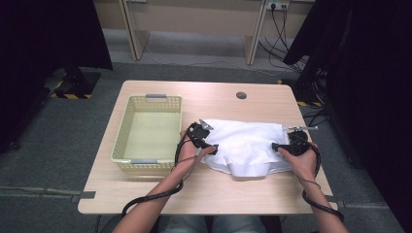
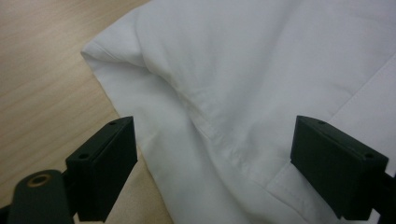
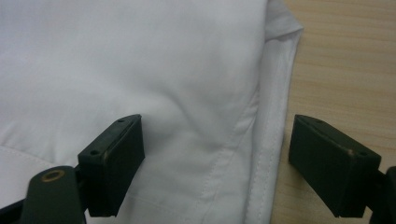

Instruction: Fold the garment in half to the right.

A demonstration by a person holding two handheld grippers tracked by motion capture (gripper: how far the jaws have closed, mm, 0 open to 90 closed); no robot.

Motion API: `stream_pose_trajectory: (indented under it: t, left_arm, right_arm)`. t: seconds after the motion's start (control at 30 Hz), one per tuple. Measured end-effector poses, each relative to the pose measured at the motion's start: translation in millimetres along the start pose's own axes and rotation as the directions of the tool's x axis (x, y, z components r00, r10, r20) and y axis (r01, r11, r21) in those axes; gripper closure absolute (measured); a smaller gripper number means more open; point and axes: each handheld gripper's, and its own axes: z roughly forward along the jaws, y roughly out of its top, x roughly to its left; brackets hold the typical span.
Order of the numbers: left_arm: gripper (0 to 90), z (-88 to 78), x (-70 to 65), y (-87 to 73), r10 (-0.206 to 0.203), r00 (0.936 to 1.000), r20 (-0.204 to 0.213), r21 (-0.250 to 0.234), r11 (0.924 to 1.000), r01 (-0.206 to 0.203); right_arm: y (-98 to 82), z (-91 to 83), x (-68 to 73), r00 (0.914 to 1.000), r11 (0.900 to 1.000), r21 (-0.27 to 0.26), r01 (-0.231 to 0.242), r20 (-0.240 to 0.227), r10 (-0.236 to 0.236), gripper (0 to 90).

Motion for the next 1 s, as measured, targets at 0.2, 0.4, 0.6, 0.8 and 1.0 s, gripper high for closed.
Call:
stream_pose_trajectory:
  t: [0.2,0.4,0.6,0.8,1.0]
  left_arm:
    - [13.8,7.4,1.5,-2.0,-0.015,0.9998,-0.013,0.035,0.9993,0.016]
    - [15.1,10.1,-1.1,1.7,-0.058,0.9983,-0.011,0.056,0.9967,0.059]
    - [19.4,11.0,-1.8,1.9,-0.054,0.9985,-0.006,0.039,0.9978,0.054]
    - [25.3,13.4,-7.8,4.7,-0.048,0.9988,-0.002,0.024,0.9986,0.048]
    - [31.7,17.0,-9.7,9.2,-0.056,0.9984,0.001,0.011,0.9984,0.056]
  right_arm:
    - [0.9,2.0,-0.4,1.0000,1.000,0.002,0.001,-0.001,-0.001,18.3]
    - [0.7,2.6,0.2,0.9999,1.000,0.001,0.016,0.003,-0.016,18.3]
    - [1.3,3.6,-2.1,0.9995,1.000,0.000,0.029,0.007,-0.029,18.1]
    - [3.7,5.6,-6.7,0.9994,1.000,-0.004,0.029,0.021,-0.029,18.5]
    - [7.5,8.1,-12.1,0.9993,1.000,-0.006,0.027,0.024,-0.027,19.3]
